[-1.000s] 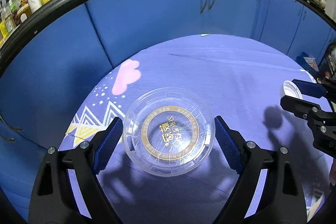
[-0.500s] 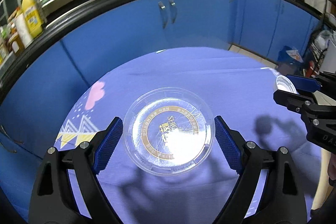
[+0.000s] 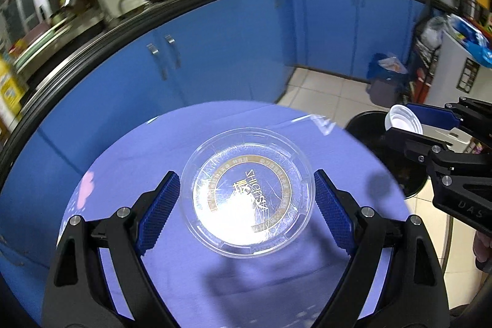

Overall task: Collect trash
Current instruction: 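Carry the lid and cap over the black bin with both tools, then open the right tool to drop the white cap into the bin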

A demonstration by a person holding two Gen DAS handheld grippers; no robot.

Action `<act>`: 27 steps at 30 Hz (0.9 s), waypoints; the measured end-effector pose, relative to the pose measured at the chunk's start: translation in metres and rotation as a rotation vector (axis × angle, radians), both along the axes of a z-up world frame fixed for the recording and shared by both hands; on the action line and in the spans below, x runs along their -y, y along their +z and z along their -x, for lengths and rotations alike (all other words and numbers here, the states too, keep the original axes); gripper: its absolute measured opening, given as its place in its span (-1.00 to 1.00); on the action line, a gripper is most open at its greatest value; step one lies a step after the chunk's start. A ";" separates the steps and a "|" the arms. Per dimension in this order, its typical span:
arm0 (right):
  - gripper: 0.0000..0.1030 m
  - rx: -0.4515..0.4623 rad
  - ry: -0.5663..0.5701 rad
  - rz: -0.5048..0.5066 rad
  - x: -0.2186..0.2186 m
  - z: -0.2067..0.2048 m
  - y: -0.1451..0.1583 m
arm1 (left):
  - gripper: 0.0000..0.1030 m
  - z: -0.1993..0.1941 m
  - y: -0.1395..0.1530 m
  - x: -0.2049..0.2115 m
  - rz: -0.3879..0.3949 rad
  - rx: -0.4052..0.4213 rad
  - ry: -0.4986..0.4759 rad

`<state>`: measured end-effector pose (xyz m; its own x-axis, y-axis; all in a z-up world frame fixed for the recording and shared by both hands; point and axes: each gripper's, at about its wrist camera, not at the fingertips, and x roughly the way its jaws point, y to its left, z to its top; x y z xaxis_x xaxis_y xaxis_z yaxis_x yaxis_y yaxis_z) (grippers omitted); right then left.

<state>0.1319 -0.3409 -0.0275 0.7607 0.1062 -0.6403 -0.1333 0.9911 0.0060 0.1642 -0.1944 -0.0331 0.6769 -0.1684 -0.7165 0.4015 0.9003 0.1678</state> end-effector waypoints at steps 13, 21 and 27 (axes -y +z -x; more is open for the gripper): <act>-0.25 0.040 -0.095 -0.019 0.068 0.015 0.005 | 0.67 0.000 0.005 0.090 -0.024 0.011 -0.133; -0.25 0.047 -0.137 -0.039 0.095 0.012 0.003 | 0.67 -0.006 0.006 0.123 -0.026 0.014 -0.177; -0.24 0.049 -0.171 -0.066 0.116 0.007 0.001 | 0.68 -0.012 0.009 0.141 -0.028 0.028 -0.190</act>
